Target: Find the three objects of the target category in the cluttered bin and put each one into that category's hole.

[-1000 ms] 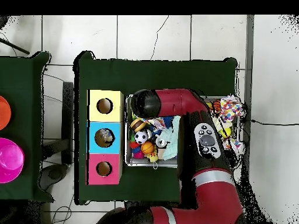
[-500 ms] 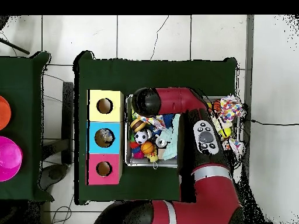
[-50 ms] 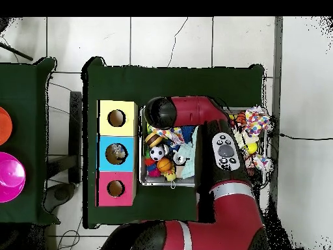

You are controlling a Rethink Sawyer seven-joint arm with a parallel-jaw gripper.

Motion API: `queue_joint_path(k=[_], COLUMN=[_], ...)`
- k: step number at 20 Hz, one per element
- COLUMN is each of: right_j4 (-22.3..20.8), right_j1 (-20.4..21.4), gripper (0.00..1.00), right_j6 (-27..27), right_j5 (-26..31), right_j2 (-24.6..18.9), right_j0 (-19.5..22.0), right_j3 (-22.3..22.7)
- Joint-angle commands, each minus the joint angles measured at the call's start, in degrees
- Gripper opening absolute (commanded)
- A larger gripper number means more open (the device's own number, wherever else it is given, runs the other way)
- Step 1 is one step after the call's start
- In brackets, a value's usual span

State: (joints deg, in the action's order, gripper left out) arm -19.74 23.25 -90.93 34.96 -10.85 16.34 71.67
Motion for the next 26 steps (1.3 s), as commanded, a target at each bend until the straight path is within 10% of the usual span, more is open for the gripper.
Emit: queue_joint_path(k=[1,26], right_j4=[1.3,2.3], right_j1=[-1.7,0.8], gripper=[1.0,1.0], right_j6=[-5.6,-8.4], right_j5=[4.5,1.7], right_j2=[-0.1,1.7], right_j0=[-1.1,-3.2], right_j3=[-0.1,4.1])
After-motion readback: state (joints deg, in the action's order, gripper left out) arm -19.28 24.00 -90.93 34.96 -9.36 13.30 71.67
